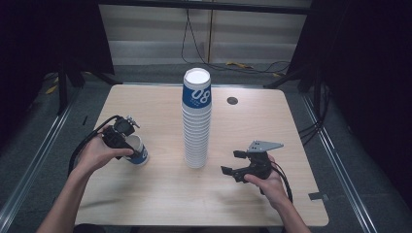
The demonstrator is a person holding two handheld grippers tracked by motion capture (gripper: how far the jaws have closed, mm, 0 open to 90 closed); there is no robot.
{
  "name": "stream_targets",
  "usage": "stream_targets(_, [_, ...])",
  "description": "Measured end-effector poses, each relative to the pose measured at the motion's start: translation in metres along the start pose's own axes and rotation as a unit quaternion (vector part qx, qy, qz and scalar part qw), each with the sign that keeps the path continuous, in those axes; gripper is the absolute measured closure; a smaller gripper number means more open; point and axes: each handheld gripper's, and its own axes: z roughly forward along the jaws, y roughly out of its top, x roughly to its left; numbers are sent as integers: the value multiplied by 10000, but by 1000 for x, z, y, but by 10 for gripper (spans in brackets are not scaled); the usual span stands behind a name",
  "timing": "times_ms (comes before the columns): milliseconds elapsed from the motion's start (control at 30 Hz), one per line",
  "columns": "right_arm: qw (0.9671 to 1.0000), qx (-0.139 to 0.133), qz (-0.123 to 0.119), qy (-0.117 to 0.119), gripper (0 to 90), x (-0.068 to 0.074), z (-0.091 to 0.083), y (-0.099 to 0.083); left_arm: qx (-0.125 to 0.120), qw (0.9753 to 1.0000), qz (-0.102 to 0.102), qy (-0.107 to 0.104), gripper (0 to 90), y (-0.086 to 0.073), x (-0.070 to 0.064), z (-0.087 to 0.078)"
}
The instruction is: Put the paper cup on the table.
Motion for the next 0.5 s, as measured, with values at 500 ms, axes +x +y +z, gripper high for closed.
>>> stream_targets(500, [10000,5,34,43,157,0,1,0,-737,9969,-33,-286,135,-17,2,18])
